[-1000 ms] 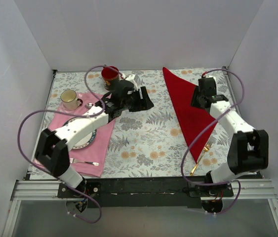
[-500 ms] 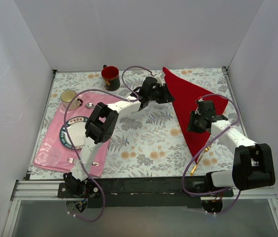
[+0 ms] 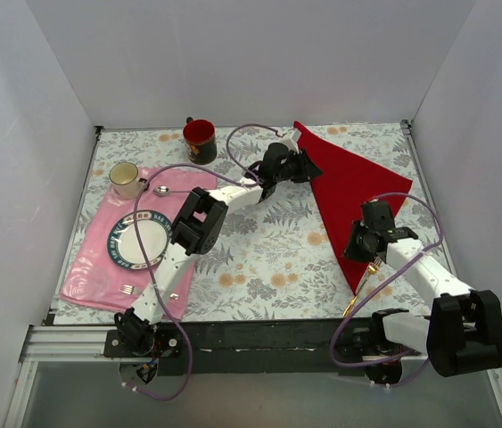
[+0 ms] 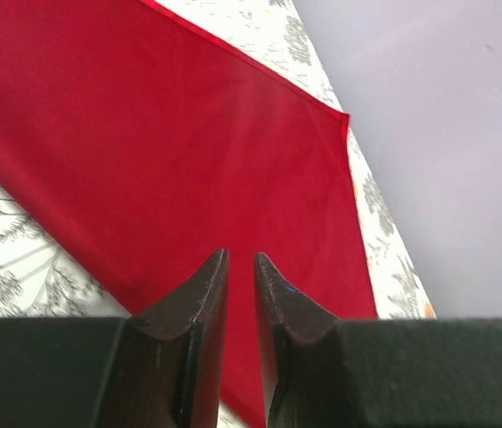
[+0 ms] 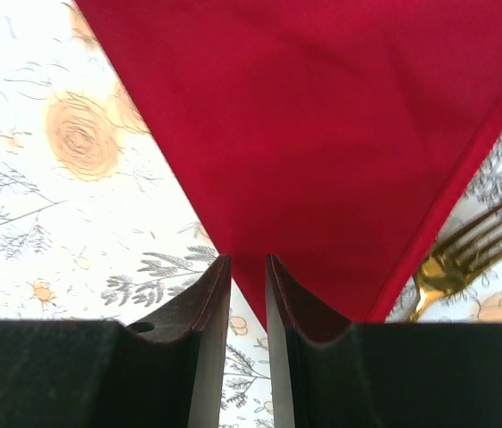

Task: Fold the napkin, place the utensils inside, and roll it up
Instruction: Fold the napkin

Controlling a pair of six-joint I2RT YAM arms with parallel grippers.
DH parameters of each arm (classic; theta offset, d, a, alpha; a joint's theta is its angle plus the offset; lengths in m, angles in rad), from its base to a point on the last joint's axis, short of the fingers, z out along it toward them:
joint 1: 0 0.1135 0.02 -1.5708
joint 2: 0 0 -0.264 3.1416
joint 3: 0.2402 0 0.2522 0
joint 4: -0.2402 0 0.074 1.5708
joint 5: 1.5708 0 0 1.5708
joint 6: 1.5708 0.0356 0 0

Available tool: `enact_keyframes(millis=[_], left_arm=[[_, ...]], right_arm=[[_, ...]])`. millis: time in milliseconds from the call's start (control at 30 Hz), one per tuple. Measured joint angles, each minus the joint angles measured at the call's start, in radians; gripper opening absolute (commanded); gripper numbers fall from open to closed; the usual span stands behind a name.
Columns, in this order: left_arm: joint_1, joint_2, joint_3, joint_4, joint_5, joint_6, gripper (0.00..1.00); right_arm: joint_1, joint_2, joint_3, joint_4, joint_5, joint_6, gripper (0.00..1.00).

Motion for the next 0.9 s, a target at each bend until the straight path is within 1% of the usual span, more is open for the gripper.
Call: enact_keyframes(millis=[167, 300, 367, 500, 633, 767, 900], left_arm=[[0.006, 0.11, 0.081, 0.034, -0.036, -0.043, 0.18], [0.018, 0.148, 0.086, 0.036, -0.061, -0.073, 0.18], [0.025, 0.151, 0.086, 0.042, -0.065, -0.084, 0.18], [0.038, 0.151, 0.086, 0.058, -0.072, -0.089, 0.18], [0.046, 0.151, 0.087, 0.06, -0.071, -0.087, 0.19], [0.047, 0.151, 0.088, 0.056, -0.067, -0.082, 0.2], [0.047, 0.146, 0.092, 0.02, -0.061, -0.068, 0.22]], right_arm=[[0.0, -0.04, -0.048, -0.053, 0.029, 0.073, 0.28], [0.0, -0.069, -0.082, -0.074, 0.03, 0.13, 0.28], [0.0, -0.087, -0.112, -0.085, 0.021, 0.154, 0.27], [0.0, -0.124, -0.111, -0.122, 0.018, 0.171, 0.28], [0.0, -0.149, -0.045, -0.193, 0.032, 0.17, 0.28], [0.003, -0.149, 0.013, -0.201, 0.032, 0.177, 0.28], [0.006, -0.161, -0.048, -0.212, 0.024, 0.197, 0.27]])
